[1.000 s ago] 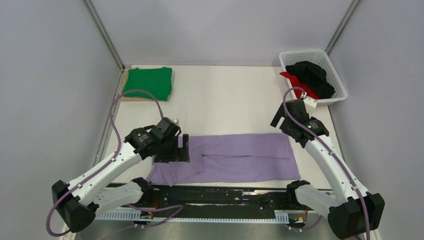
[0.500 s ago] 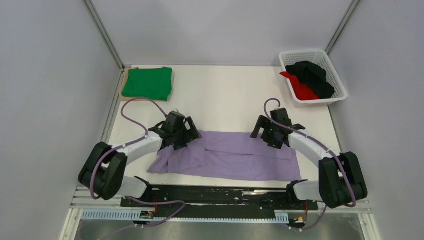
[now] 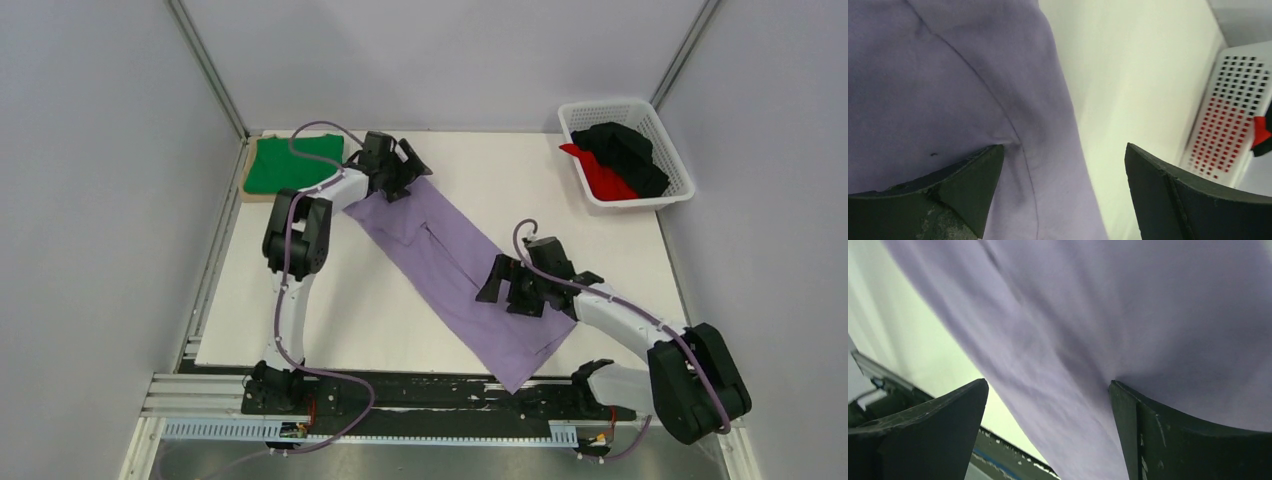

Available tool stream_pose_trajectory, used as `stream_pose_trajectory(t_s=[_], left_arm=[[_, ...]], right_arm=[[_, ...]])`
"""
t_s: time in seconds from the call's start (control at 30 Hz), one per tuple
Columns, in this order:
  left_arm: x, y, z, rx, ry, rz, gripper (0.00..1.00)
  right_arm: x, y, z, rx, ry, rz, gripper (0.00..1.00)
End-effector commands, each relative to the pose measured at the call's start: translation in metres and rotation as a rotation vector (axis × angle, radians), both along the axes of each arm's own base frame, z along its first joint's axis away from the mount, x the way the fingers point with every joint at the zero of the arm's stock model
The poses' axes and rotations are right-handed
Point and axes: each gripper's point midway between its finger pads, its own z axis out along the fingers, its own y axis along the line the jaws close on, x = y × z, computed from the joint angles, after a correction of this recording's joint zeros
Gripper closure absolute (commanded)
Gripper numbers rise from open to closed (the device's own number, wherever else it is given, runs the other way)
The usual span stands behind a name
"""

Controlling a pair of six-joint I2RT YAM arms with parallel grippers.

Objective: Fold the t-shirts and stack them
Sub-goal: Rotate the tshirt 90 degrees

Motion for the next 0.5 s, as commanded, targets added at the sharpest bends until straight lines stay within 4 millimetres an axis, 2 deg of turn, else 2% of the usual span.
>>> stream_pose_trajectory(t_s=[0.0,0.03,0.07,0.1,0.13,0.17,0.2,0.23,0.27,0.3,0.33,0.37,0.4,0.43,0.47], left_arm=[[0.003,-0.029,-0.063,-0.073,0.175,-0.079,0.00],[0.006,-0.040,-0.062,-0.119,0.187,-0.083,0.00],[0.019,-0.050,-0.064,-0.146,0.170,-0.087,0.00],[0.018,-0.061,-0.080,-0.173,0.201,-0.096,0.00],[0.034,-0.074,-0.063,-0.205,0.145,-0.112,0.00],[0.033,-0.084,-0.081,-0.219,0.172,-0.117,0.00],[0.049,-0.097,-0.062,-0.248,0.106,-0.134,0.00],[0.047,-0.107,-0.081,-0.257,0.121,-0.144,0.00],[0.061,-0.120,-0.058,-0.294,0.053,-0.159,0.00],[0.061,-0.125,-0.075,-0.315,0.066,-0.161,0.00],[0.074,-0.135,-0.056,-0.359,-0.014,-0.175,0.00],[0.076,-0.137,-0.066,-0.384,-0.005,-0.155,0.00],[0.085,-0.140,-0.059,-0.413,-0.058,-0.154,0.00],[0.090,-0.139,-0.064,-0.421,-0.068,-0.125,0.00],[0.096,-0.140,-0.055,-0.430,-0.103,-0.118,0.00]], right_arm=[[-0.039,0.044,0.007,0.109,0.029,0.217,0.00],[-0.043,0.054,0.010,0.132,0.020,0.259,0.00],[-0.046,0.063,0.012,0.153,0.013,0.297,0.00],[-0.049,0.072,0.012,0.169,0.014,0.334,0.00],[-0.051,0.080,0.013,0.182,0.009,0.363,0.00],[-0.051,0.087,0.014,0.188,0.006,0.384,0.00],[-0.050,0.093,0.013,0.187,0.003,0.405,0.00],[-0.048,0.098,0.012,0.183,-0.003,0.417,0.00],[-0.046,0.103,0.011,0.178,-0.007,0.429,0.00],[-0.044,0.107,0.010,0.175,-0.013,0.442,0.00],[-0.042,0.111,0.009,0.172,-0.013,0.451,0.00],[-0.040,0.115,0.009,0.171,-0.015,0.460,0.00],[-0.038,0.118,0.008,0.168,-0.019,0.465,0.00],[-0.035,0.121,0.008,0.163,-0.025,0.467,0.00],[-0.032,0.123,0.010,0.161,-0.035,0.470,0.00]])
